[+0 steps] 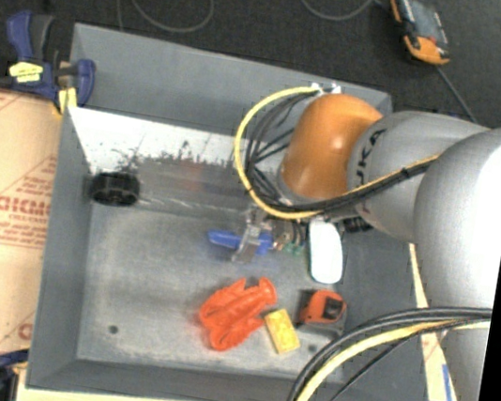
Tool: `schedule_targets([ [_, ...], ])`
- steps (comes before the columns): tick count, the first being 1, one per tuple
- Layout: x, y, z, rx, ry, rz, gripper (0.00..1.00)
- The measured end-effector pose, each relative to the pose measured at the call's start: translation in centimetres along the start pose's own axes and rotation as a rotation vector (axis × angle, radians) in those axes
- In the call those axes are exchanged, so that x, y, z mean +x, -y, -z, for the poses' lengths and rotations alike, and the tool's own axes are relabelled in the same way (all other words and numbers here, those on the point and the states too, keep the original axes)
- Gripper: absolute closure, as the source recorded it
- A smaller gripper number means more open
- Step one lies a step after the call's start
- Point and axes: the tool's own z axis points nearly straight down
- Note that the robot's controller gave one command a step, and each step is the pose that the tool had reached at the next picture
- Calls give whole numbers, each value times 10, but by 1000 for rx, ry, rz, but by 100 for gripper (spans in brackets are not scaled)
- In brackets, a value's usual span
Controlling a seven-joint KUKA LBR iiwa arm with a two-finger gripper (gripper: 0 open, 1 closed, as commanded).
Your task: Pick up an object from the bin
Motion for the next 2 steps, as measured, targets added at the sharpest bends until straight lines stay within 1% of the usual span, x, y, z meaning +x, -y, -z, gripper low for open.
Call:
schedule_targets([
  [1, 3, -3, 26, 0, 4, -117, 100],
  [2, 4, -4, 34, 0, 5, -152, 100],
])
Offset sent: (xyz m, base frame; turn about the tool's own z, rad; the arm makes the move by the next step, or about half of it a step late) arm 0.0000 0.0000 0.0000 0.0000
